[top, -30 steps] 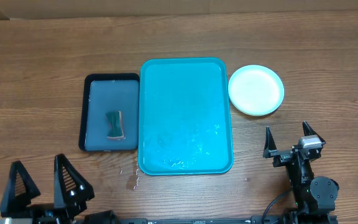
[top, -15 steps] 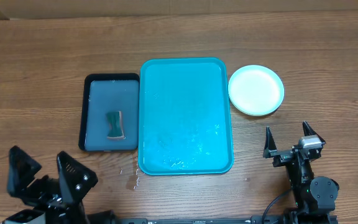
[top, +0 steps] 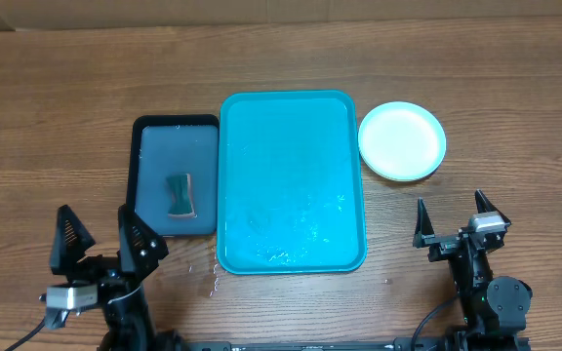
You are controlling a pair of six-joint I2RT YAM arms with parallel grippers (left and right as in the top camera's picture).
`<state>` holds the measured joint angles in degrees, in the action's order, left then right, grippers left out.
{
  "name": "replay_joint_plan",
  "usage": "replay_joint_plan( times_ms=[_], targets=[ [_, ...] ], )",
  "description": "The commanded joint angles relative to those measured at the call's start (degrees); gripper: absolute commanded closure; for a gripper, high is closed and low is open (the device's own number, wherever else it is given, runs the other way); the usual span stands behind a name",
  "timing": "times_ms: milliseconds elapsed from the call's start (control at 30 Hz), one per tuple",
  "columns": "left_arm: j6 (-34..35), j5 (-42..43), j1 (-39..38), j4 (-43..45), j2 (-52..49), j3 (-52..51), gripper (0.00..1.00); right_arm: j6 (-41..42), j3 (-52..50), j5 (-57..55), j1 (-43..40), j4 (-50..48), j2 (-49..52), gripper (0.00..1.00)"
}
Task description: Clean dirty plates on tray and stack at the side
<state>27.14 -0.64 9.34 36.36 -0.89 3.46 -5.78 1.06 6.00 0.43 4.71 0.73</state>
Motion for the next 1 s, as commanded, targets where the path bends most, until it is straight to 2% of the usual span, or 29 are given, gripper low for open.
replay_joint_plan(
  times_ms=[0,133,267,400,533,767,967],
  targets=[
    [0.8,0.5,-0.4,0.0,0.7,-2.4,0.00,0.0,-0.6,0.0,0.2,-0.3,-0.6,0.00],
    [0.8,0.9,-0.4,-6.1,0.7,-3.2,0.00,-0.1,-0.6,0.0,0.2,-0.3,-0.6,0.00],
    [0.5,0.5,-0.4,-17.7,0.7,-3.2,0.00,-0.1,-0.6,0.0,0.2,-0.3,-0.6,0.00],
    [-2.3,0.4,-0.4,-30.8,0.7,-3.2,0.00,-0.1,-0.6,0.0,0.2,-0.3,-0.6,0.00],
    [-6.7,0.0,-0.4,-39.8,0.7,-3.2,0.00,-0.1,-0.6,0.0,0.2,-0.3,-0.6,0.00],
    [-23.0,0.4,-0.4,-40.8,0.7,-3.2,0.00,-0.1,-0.6,0.0,0.2,-0.3,-0.6,0.00],
    [-24.3,0.2,-0.5,-40.8,0.7,-3.2,0.00,-0.1,-0.6,0.0,0.2,-0.3,-0.6,0.00]
  ],
)
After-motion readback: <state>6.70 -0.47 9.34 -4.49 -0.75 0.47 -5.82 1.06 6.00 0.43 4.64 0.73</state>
